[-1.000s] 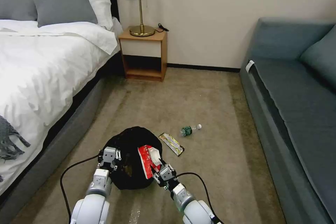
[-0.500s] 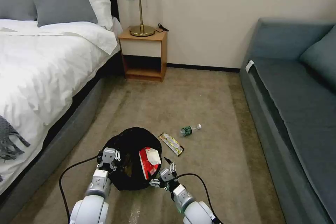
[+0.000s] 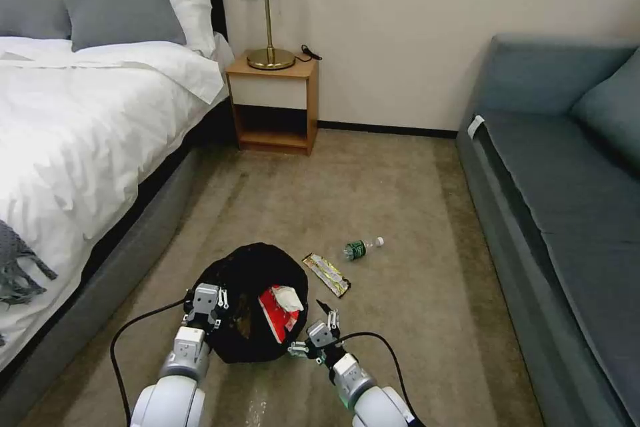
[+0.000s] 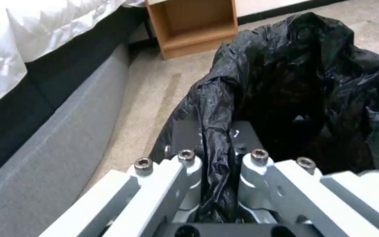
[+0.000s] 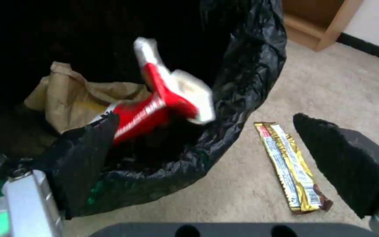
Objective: Pick up the trash bin, then pick up the garbage on the floor and place it into the trash bin.
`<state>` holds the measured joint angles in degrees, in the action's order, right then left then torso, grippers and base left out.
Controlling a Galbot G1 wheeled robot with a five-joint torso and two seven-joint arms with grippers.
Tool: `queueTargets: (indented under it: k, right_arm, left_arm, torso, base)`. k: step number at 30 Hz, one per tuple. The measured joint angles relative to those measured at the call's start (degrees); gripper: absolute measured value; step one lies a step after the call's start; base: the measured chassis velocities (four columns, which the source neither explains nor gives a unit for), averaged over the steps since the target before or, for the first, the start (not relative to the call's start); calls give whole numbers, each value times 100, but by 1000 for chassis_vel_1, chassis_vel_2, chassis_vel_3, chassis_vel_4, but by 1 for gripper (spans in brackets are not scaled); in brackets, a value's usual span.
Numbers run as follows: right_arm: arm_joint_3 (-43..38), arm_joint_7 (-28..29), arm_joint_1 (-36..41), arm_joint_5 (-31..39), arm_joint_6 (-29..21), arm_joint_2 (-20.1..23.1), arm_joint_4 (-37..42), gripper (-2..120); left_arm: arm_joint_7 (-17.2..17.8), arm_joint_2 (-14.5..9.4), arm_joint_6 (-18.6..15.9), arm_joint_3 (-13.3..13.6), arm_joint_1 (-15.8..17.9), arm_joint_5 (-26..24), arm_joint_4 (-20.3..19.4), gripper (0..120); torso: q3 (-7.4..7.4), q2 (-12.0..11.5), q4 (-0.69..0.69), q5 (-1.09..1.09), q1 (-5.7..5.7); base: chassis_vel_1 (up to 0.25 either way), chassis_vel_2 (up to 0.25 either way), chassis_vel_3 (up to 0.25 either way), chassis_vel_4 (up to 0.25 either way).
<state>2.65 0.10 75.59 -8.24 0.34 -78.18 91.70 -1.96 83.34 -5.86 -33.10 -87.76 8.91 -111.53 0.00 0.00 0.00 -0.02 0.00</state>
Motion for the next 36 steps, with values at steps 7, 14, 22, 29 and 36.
queueTargets:
  k: [7,14,22,29,36]
  right_arm:
    - [-30,13,34,23,0,-10,26,100]
    - [-70,31,52,68,-10,-25,132,100]
    - [-126,31,-13,203,-63,-84,236,100]
    - [-202,39,-165,416,-182,-148,314,100]
    - [-264,53,-309,512,-240,-141,324,100]
  left_arm:
    - [-17,-6,12,-18,-28,1,-6,6]
    - [-22,-25,15,-48,-25,-4,-17,6]
    - [-22,-52,15,-94,-28,-117,-51,6]
    - [-16,-74,15,-132,-49,-143,-101,6]
    - [-15,-82,10,-169,-54,-149,-127,6]
  torso:
    - [0,0,0,0,0]
    - [0,0,-5,0,0]
    - [0,0,-3,7,0]
    - [0,0,-1,11,0]
    - [0,0,-1,5,0]
  base:
    - [0,0,0,0]
    - [0,0,0,0]
    - [0,0,0,0]
    - [0,0,0,0]
    - [0,0,0,0]
